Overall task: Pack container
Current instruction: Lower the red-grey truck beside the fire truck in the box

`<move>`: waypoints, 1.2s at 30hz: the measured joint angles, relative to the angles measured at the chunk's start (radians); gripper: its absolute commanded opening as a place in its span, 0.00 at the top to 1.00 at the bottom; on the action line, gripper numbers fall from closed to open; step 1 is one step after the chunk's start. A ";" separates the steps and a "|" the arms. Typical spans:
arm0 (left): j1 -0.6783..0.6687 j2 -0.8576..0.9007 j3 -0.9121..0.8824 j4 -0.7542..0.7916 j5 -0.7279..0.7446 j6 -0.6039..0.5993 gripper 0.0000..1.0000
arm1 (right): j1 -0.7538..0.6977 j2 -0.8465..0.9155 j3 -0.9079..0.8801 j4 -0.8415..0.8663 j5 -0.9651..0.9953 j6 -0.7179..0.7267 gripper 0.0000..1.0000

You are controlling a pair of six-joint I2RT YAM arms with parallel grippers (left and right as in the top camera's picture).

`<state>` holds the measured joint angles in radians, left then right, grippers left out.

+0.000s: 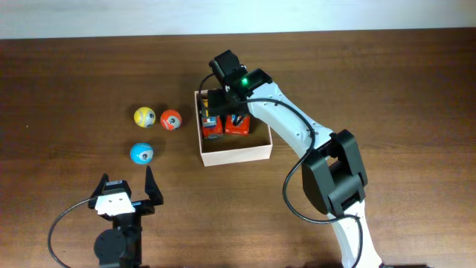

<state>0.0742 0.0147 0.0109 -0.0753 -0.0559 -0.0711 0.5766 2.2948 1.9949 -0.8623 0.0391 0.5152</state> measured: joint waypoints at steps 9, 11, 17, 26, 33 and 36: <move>0.000 0.000 0.000 0.000 0.000 0.000 0.01 | 0.000 0.000 0.000 0.003 -0.017 -0.010 0.17; 0.000 0.000 0.000 0.000 0.000 0.000 0.01 | 0.000 0.000 0.000 0.002 -0.009 -0.013 0.23; 0.000 0.000 0.000 0.000 0.000 0.000 0.01 | 0.000 0.000 0.000 -0.003 0.022 -0.024 0.25; 0.000 0.000 0.000 0.000 0.000 0.000 0.01 | -0.011 0.000 0.000 0.000 0.037 -0.060 0.31; 0.000 0.000 0.000 0.000 0.000 0.000 0.01 | -0.037 0.000 0.000 0.000 0.043 -0.076 0.47; 0.000 0.000 0.000 0.000 0.000 0.000 0.01 | -0.043 0.000 0.000 0.000 0.047 -0.079 0.53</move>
<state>0.0742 0.0147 0.0109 -0.0753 -0.0559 -0.0711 0.5335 2.2948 1.9949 -0.8627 0.0860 0.4358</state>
